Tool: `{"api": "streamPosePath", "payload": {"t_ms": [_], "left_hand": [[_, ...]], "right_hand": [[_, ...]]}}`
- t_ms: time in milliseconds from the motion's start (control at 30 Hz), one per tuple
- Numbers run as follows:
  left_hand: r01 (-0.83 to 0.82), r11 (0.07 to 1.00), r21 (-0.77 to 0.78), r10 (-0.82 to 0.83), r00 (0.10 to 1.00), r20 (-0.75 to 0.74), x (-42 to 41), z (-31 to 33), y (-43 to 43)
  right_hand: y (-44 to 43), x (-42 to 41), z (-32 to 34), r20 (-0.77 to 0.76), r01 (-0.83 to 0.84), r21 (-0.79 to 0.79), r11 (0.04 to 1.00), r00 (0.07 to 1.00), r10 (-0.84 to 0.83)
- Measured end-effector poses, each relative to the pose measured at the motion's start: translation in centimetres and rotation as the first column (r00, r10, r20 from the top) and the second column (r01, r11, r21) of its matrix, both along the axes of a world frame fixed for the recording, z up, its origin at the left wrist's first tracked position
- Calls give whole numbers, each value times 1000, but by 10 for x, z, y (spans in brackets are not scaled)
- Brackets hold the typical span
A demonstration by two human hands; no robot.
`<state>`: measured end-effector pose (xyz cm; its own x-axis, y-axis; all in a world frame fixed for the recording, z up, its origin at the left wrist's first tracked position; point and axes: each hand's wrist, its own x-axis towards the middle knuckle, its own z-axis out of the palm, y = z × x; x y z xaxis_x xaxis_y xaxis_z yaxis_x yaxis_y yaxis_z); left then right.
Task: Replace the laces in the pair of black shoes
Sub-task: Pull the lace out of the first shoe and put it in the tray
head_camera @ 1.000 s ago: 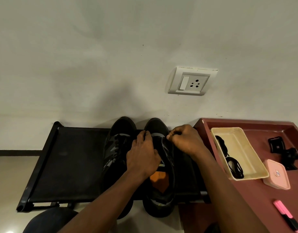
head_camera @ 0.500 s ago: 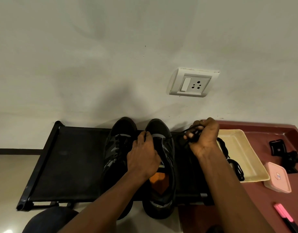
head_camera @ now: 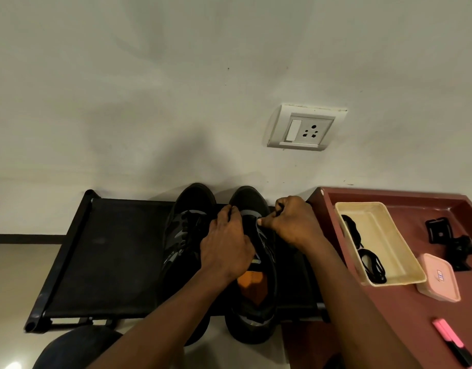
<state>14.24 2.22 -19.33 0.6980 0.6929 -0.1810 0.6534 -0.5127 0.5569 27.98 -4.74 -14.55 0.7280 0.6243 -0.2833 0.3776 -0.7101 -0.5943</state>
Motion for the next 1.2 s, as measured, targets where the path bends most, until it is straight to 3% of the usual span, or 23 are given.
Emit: {"api": "streamPosePath", "payload": {"t_ms": [200, 367, 467, 533, 633, 700, 833, 933, 1067, 1200], "left_hand": [[1, 1000, 0, -1, 1000, 10, 0, -2, 0], [-6, 1000, -1, 6, 1000, 12, 0, -2, 0], [-14, 1000, -2, 14, 1000, 17, 0, -1, 0], [-16, 1000, -4, 16, 1000, 18, 0, -1, 0], [-22, 1000, -5, 22, 1000, 22, 0, -1, 0], [-27, 1000, -4, 27, 999, 24, 0, -1, 0], [-28, 999, -24, 29, 999, 42, -1, -1, 0], [-26, 997, -77, 33, 995, 89, -4, 2, 1], [-21, 998, -62, 37, 960, 278, -10, 10, 6], [51, 998, -38, -24, 856, 517, -17, 22, 15]], "right_hand": [[0, 0, -5, -38, 87, 25, 996, 996, -86], [1, 7, -5, -397, 360, 159, 920, 876, -274], [2, 15, -5, -519, 532, 187, 826, 767, -377], [1, 17, -4, -536, 565, 217, 796, 751, -387], [-3, 21, 0, -402, 489, 304, 817, 844, -355], [-6, 25, 4, -348, 491, 392, 778, 862, -369], [-13, 33, 12, -396, 501, 520, 692, 859, -325], [-16, 28, 15, -318, 327, 529, 783, 932, -174], [-17, 16, 26, -177, 26, 506, 862, 981, 75], [-20, -2, 35, -153, -105, 493, 864, 967, 204]]}}
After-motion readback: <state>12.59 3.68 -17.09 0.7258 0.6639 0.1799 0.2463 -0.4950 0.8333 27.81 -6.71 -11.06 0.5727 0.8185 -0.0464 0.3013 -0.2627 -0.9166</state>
